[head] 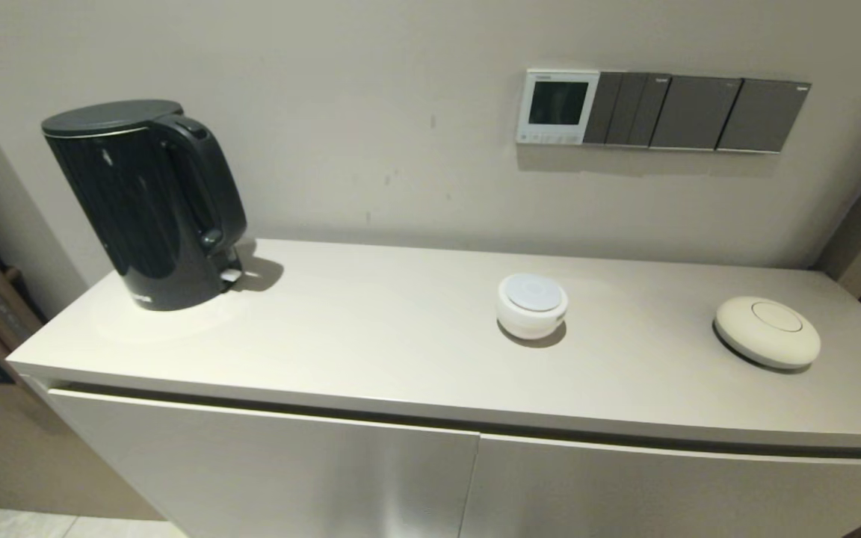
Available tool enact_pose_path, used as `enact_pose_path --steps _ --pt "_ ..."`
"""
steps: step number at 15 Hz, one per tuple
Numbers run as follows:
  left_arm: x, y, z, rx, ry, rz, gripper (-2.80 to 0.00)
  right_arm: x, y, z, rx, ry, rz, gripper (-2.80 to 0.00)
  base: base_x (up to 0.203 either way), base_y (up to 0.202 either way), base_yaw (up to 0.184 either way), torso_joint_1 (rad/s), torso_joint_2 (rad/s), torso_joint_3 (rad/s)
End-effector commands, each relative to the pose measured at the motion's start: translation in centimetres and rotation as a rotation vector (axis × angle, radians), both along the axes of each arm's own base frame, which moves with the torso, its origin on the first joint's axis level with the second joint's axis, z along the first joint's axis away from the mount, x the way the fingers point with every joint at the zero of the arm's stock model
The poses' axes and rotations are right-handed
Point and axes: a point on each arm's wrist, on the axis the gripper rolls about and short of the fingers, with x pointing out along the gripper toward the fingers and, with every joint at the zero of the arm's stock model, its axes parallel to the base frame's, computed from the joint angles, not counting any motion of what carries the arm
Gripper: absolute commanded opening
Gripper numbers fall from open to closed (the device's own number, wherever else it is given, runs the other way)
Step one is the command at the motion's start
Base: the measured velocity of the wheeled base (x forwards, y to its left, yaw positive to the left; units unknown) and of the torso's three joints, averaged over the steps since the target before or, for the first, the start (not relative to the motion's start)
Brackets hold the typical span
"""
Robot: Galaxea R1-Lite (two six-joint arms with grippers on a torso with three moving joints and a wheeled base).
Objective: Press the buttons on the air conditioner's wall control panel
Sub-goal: Turn on the central air conditioner
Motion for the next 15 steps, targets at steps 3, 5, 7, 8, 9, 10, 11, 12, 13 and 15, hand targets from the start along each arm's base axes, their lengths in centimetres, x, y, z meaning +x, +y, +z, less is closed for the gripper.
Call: enact_pose_path --steps 3,5,7,8,9,10,11,12,13,15 --pt "0.0 0.0 0.0 0.0 0.0 0.0 -2.8 7.4 0.0 7.9 0.013 0.07 -0.032 -2.8 0.0 0.0 0.0 0.0 0.0 0.0" --pt "0.0 0.0 0.0 0.0 0.0 0.0 -2.8 11.1 -0.2 10.6 0.023 0.045 -0.058 -2.8 0.0 0.0 0.0 0.0 0.0 0.0" --pt "0.0 0.0 0.0 0.0 0.001 0.0 -2.8 14.8 -0.1 12.9 0.058 0.03 -0.071 -2.8 0.0 0.0 0.0 0.0 0.0 0.0" --pt "0.0 0.0 0.0 0.0 0.0 0.0 -2.8 16.0 0.4 13.6 0.082 0.024 -0.054 -2.8 0.0 0.0 0.0 0.0 0.0 0.0" --pt "0.0 0.0 0.0 0.0 0.0 0.0 -2.8 17.2 1.5 14.0 0.106 0.03 -0.03 -2.8 0.0 0.0 0.0 0.0 0.0 0.0" --pt "0.0 0.0 0.0 0.0 0.0 0.001 -2.8 18.6 2.9 14.2 0.128 0.039 -0.011 -2.8 0.0 0.0 0.0 0.0 0.0 0.0" --pt "0.0 0.0 0.0 0.0 0.0 0.0 -2.8 20.1 4.6 14.2 0.147 0.045 -0.001 -2.8 0.0 0.0 0.0 0.0 0.0 0.0" --pt "0.0 0.0 0.0 0.0 0.001 0.0 -2.8 21.8 6.2 13.9 0.163 0.052 -0.013 -2.8 0.0 0.0 0.0 0.0 0.0 0.0" --pt "0.0 0.0 0.0 0.0 0.0 0.0 -2.8 23.4 7.8 13.4 0.18 0.053 -0.034 -2.8 0.0 0.0 0.0 0.0 0.0 0.0" --pt "0.0 0.0 0.0 -0.001 0.0 0.0 -2.8 26.2 10.5 12.1 0.194 0.061 -0.065 -2.8 0.0 0.0 0.0 0.0 0.0 0.0"
